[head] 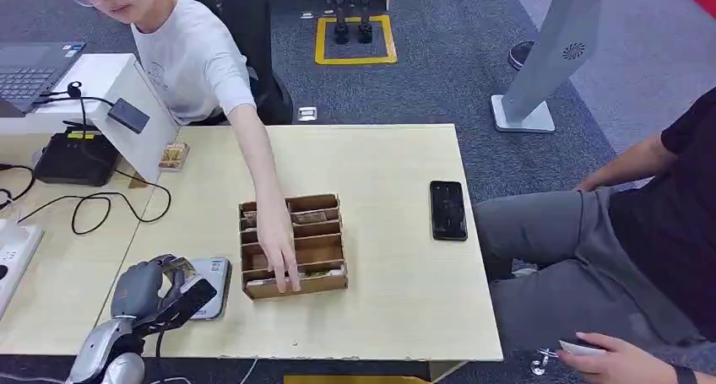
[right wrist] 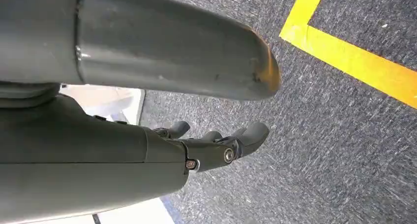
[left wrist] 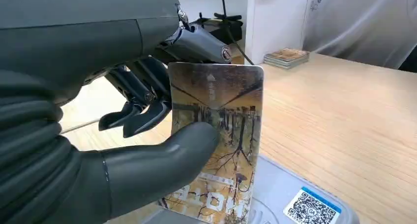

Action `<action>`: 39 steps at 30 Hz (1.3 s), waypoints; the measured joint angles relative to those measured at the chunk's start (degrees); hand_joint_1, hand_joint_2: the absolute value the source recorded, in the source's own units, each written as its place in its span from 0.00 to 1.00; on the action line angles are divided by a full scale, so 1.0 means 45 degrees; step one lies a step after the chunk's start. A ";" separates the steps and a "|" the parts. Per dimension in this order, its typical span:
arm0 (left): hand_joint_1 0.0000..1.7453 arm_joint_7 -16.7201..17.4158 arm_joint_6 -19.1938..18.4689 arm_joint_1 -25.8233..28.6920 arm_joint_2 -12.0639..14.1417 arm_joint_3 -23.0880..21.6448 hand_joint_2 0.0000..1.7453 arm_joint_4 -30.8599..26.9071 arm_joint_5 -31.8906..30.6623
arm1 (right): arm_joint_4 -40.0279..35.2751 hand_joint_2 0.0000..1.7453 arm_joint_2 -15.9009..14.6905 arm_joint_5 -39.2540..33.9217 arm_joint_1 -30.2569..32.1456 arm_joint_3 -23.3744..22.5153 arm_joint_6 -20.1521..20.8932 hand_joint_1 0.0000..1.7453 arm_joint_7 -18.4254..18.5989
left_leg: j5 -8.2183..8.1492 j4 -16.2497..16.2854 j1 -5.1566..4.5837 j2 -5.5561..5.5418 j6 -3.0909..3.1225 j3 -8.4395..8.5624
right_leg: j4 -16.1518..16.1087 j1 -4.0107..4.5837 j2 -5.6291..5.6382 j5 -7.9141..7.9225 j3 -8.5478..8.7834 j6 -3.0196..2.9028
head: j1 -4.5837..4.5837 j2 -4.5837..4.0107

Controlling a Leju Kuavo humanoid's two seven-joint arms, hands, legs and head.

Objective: Pass the card to the sensor for recognition and then transmit it.

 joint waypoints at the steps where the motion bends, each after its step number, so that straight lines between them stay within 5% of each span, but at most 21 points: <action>1: 1.00 0.0000 0.0005 -0.0017 -0.0015 -0.0005 1.00 0.0039 0.0000 | 0.0000 0.00 0.0000 0.0000 -0.0002 0.0000 0.0000 0.00 0.0000 | 0.0000 0.0000 0.0000 -0.0001 0.0000 0.0001 | 0.0000 0.0000 -0.0001 0.0000 0.0000 0.0000 | 0.0000 0.0000; 20: 1.00 -0.0244 -0.0088 -0.0190 -0.0180 -0.0087 1.00 0.0427 0.0244 | 0.0000 0.00 0.0000 0.0131 -0.0010 0.0000 -0.0005 0.00 -0.0073 | 0.0001 0.0000 -0.0002 -0.0012 0.0001 0.0011 | 0.0000 0.0000 -0.0005 0.0000 0.0010 0.0000 | 0.0000 0.0000; 23: 1.00 -0.0904 -0.0545 -0.0214 -0.0321 -0.0063 1.00 0.0413 0.1741 | 0.0000 0.00 0.0000 0.0180 -0.0009 -0.0005 -0.0063 0.00 -0.0073 | 0.0002 0.0000 -0.0002 -0.0017 0.0002 0.0013 | 0.0000 0.0000 -0.0009 0.0000 0.0012 0.0000 | 0.0000 0.0000; 26: 1.00 -0.1740 -0.1414 -0.0208 -0.0729 0.0234 1.00 0.0087 0.4947 | 0.0000 0.00 0.0004 0.0209 -0.0009 -0.0019 -0.0136 0.00 -0.0077 | 0.0004 0.0001 -0.0002 -0.0019 0.0003 0.0009 | 0.0000 0.0000 -0.0011 0.0001 0.0011 0.0001 | 0.0005 0.0000; 34: 1.00 -0.2389 -0.1724 -0.0687 -0.1428 0.1016 1.00 -0.1157 1.0813 | 0.0000 0.00 0.0004 0.0335 -0.0015 -0.0034 -0.0218 0.00 -0.0117 | 0.0008 0.0007 0.0000 -0.0021 0.0008 -0.0007 | -0.0001 0.0000 -0.0010 0.0008 -0.0010 0.0003 | 0.0000 0.0000; 39: 1.00 -0.2735 -0.1257 -0.1290 -0.1574 0.1243 1.00 -0.1715 1.1506 | 0.0000 0.00 0.0015 0.0432 -0.0017 -0.0039 -0.0233 0.00 -0.0126 | 0.0008 0.0006 0.0001 -0.0019 0.0008 -0.0008 | 0.0000 0.0000 -0.0010 0.0008 -0.0010 0.0003 | 0.0000 0.0000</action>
